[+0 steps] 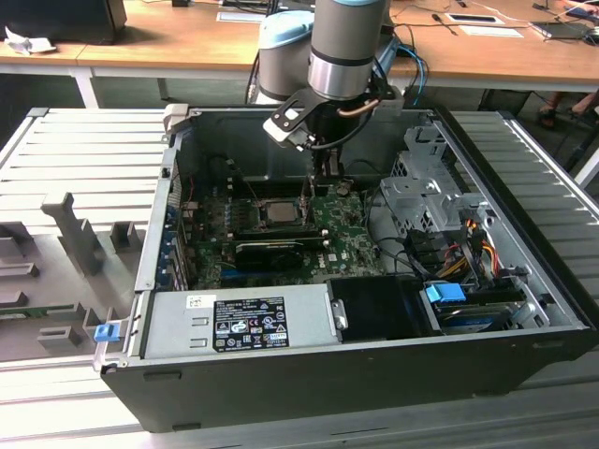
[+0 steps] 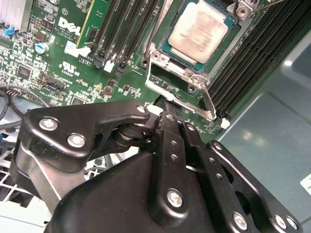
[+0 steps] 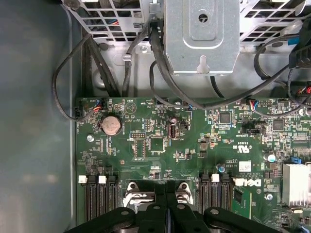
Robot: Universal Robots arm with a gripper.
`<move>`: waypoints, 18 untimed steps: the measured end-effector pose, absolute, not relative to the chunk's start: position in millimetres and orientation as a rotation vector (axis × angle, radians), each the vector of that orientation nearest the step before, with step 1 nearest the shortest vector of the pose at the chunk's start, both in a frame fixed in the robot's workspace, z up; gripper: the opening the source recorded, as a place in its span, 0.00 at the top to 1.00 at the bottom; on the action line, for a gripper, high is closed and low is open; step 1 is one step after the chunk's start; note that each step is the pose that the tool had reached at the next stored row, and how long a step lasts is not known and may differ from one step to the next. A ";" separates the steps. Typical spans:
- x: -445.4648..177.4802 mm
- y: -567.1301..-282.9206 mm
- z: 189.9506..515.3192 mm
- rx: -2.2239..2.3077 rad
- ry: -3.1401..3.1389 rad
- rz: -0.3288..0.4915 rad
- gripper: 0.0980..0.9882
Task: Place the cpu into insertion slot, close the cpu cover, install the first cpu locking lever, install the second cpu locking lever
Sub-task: 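Close the cpu cover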
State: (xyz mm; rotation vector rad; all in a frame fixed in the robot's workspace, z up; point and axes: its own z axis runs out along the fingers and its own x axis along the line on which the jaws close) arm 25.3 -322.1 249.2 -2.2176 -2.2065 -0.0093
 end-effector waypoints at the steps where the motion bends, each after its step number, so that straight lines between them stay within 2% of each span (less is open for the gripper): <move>1: 25.1 -322.1 249.2 -2.218 -2.206 -0.009 0.99; 18: 19.6 -322.1 249.2 -2.218 -2.206 -0.009 0.99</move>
